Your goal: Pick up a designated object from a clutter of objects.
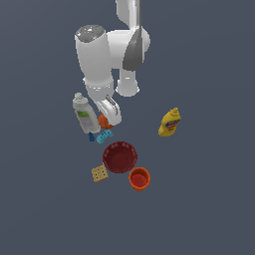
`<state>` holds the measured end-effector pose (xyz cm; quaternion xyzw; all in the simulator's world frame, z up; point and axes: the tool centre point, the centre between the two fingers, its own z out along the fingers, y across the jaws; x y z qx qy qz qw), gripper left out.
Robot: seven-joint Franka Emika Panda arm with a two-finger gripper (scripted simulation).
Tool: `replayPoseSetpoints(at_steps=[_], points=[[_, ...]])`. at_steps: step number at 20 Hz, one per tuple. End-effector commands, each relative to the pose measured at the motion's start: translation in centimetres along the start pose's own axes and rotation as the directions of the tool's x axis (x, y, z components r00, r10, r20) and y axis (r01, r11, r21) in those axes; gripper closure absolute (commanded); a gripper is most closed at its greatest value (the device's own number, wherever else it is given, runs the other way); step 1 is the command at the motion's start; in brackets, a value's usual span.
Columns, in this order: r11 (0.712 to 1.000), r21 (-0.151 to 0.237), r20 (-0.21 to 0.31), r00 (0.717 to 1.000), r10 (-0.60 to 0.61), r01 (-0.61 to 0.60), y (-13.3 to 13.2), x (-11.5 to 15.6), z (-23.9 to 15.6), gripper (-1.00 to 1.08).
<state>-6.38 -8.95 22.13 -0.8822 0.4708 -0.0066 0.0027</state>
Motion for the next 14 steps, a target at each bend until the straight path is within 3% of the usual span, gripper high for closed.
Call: replayPoseSetpoints(at_steps=[1,14], points=[[1.0,-0.001,0.0,1.0,0.0,0.0,0.2,0.8,-2.3,1.08],[1.0,-0.008,0.007,1.0,-0.002,0.002,0.9,4.7,-13.0,1.08]])
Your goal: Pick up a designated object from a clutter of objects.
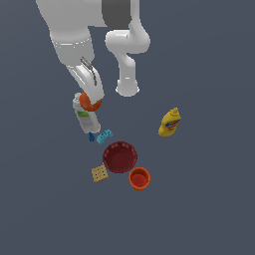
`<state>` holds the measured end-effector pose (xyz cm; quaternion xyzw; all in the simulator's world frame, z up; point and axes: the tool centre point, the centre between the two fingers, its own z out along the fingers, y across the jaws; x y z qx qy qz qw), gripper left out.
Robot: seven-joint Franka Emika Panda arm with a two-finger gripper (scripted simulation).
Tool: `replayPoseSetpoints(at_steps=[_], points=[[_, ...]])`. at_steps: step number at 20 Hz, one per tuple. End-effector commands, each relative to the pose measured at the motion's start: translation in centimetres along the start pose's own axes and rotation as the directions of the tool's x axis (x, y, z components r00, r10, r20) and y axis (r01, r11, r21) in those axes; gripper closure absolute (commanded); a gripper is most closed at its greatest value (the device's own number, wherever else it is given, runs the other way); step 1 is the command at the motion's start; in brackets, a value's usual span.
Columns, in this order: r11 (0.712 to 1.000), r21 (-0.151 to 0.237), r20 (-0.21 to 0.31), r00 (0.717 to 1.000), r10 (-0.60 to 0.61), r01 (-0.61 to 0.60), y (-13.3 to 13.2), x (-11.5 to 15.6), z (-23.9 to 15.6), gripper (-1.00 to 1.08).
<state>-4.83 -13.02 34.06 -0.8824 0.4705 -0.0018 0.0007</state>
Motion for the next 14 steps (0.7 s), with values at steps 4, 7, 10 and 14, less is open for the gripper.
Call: replayPoseSetpoints(at_steps=[4,7,10,14], points=[[1.0,-0.002,0.001,1.0,-0.001,0.001,0.1,1.2,-3.1,1.08],[1.0,-0.002,0.002,1.0,-0.001,0.001,0.1,1.6,-4.1,1.08],[1.0,-0.003,0.002,1.0,-0.002,0.002,0.1,1.8,-4.7,1.08],[1.0,-0.003,0.002,1.0,-0.002,0.002,0.0,2.0,-4.8,1.08]])
